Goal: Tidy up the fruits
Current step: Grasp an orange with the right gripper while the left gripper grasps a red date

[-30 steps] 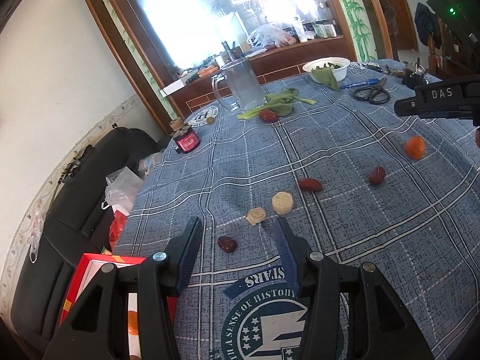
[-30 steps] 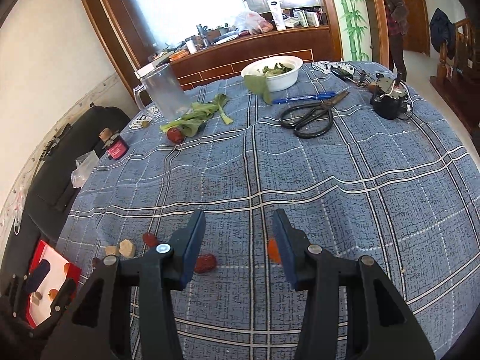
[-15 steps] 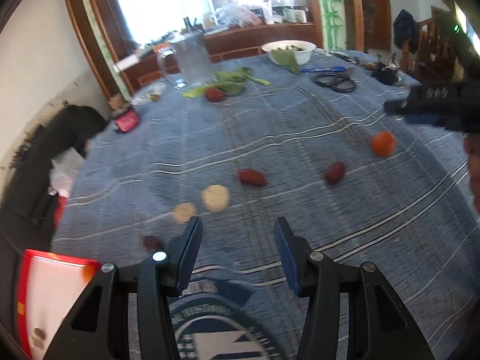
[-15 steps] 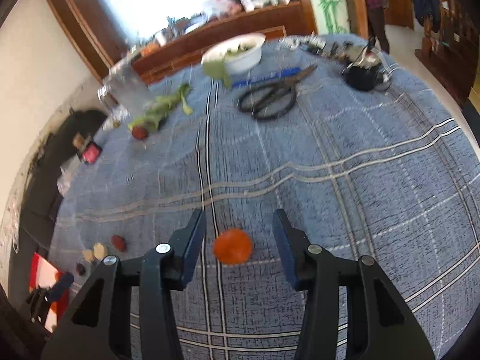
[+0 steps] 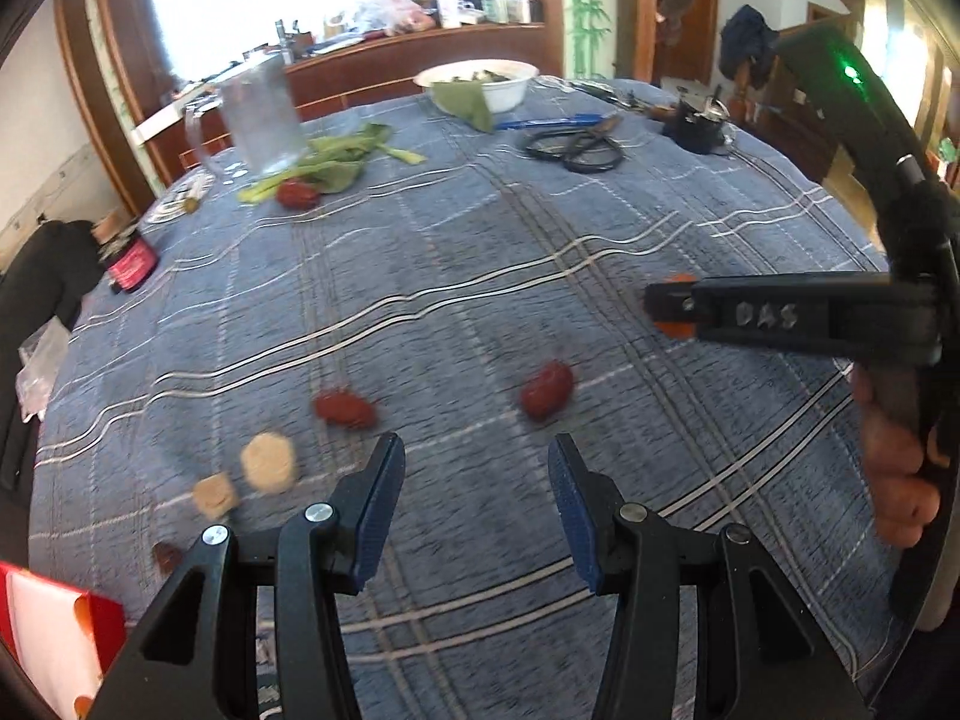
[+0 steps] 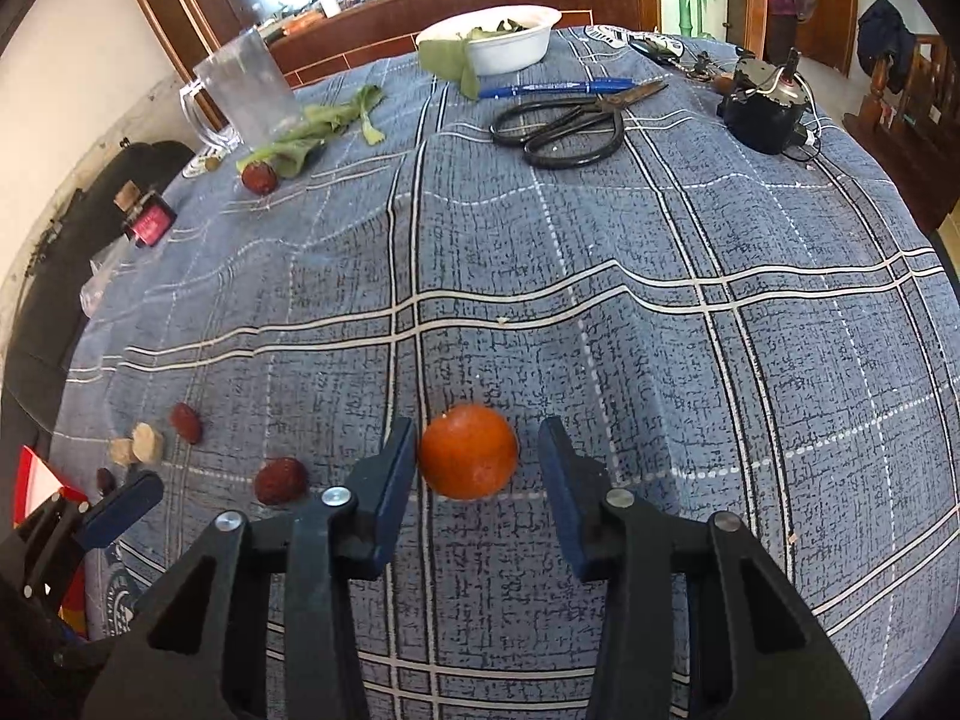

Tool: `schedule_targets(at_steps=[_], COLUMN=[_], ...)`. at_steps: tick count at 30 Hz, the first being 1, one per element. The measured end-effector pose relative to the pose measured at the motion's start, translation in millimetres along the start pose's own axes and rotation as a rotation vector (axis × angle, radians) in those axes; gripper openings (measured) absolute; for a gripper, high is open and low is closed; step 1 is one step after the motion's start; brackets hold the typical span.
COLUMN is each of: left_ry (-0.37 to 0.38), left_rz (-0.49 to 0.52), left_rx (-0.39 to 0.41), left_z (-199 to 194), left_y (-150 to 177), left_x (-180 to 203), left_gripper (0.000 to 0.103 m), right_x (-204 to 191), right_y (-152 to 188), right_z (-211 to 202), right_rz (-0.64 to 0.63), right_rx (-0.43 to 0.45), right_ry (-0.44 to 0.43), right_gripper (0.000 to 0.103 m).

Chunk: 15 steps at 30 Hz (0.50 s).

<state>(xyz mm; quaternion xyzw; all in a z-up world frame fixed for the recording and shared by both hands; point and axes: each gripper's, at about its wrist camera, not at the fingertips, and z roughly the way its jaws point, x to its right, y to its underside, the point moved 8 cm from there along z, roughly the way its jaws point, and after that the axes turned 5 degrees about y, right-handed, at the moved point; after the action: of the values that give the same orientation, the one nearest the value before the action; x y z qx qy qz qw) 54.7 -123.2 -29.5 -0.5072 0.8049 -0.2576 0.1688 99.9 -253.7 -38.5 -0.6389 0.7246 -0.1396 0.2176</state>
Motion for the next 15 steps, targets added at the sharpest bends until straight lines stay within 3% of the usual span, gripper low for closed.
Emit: schedule_targets(at_steps=[5,15], left_ry=[0.04,0.103], left_rz=[0.011,0.032], left_rx=[-0.023,-0.034], left_z=[14.7,35.0], left_y=[-4.1,-14.1], left_x=[7.2,18.2], left_gripper=[0.05,0.045], right_x=[-5.6,9.9], right_y=[2.9,-3.1], right_z=[3.9,1.2], right_rz=[-0.042,0.048], right_rx=[-0.002,0.006], right_ry=[0.026,0.015], right_gripper=[0.034,0.033])
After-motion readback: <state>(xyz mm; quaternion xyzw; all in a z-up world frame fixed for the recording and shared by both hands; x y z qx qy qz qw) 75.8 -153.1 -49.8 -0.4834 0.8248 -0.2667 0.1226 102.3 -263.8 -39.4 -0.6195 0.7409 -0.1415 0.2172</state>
